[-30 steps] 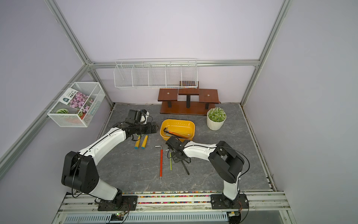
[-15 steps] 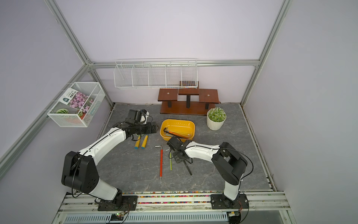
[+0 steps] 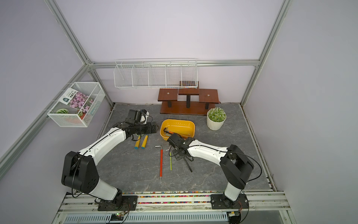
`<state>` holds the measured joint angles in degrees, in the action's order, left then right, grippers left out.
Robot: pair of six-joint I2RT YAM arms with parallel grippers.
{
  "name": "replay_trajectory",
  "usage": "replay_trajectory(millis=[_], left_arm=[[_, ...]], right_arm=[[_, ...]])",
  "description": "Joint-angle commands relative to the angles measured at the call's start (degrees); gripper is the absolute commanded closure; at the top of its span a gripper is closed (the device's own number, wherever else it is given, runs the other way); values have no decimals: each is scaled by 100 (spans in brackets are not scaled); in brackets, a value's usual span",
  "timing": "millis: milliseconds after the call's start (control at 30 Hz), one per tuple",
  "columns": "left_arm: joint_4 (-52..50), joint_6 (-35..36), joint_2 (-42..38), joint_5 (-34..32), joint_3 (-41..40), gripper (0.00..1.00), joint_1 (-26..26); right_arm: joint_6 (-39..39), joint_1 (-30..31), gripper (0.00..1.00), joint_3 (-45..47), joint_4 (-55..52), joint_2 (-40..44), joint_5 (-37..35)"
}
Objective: Put the hex key on the desktop into the storage box
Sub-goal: Pick up the Allen key from the center of the board.
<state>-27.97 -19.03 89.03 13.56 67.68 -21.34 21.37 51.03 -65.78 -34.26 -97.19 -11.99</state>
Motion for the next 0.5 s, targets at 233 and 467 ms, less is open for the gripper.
replay_trajectory(millis=[233,467], left_arm=[[98,-8,-211,293,57,1,-11],[320,-9,-381,655,-104,1,-11]], right_arm=[[-133,-20,100,-445,-139,325,-285],[-389,-70,100,-811,-316,348,-387]])
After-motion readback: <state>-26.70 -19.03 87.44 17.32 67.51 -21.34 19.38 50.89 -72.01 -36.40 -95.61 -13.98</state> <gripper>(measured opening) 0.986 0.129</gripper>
